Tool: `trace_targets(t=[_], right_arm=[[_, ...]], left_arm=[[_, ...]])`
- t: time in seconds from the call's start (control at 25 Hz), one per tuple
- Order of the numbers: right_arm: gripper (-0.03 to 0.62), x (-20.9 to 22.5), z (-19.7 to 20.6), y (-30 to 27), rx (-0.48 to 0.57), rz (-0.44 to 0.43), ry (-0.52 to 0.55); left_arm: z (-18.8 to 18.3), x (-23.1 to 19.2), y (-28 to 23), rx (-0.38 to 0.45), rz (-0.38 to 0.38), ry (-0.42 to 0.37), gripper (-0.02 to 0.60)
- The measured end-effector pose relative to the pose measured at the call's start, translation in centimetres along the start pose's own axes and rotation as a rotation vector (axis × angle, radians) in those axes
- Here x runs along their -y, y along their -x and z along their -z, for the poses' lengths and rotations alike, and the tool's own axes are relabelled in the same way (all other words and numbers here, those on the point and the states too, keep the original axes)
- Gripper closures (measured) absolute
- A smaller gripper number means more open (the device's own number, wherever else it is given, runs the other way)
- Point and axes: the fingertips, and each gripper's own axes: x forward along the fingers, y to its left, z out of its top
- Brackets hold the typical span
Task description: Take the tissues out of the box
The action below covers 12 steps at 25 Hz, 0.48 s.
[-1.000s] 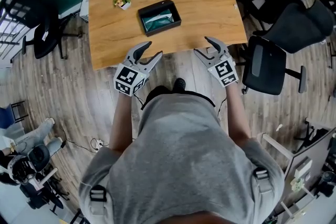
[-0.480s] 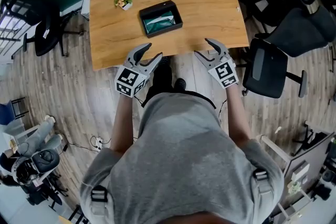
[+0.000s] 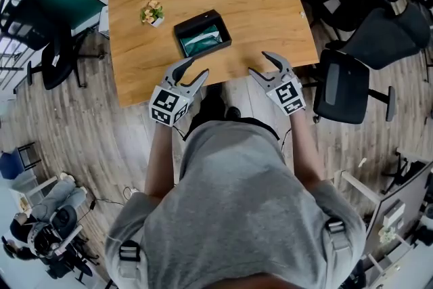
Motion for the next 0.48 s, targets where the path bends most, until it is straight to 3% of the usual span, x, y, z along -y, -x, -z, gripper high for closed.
trace_targets(t=[0.48], right_arm=[[0.326, 2.6, -0.4, -1.7, -0.024, 0.075, -0.029]], left_arm=[[-0.5, -3.4, -3.4, -0.023, 0.079, -0.022, 0.356]])
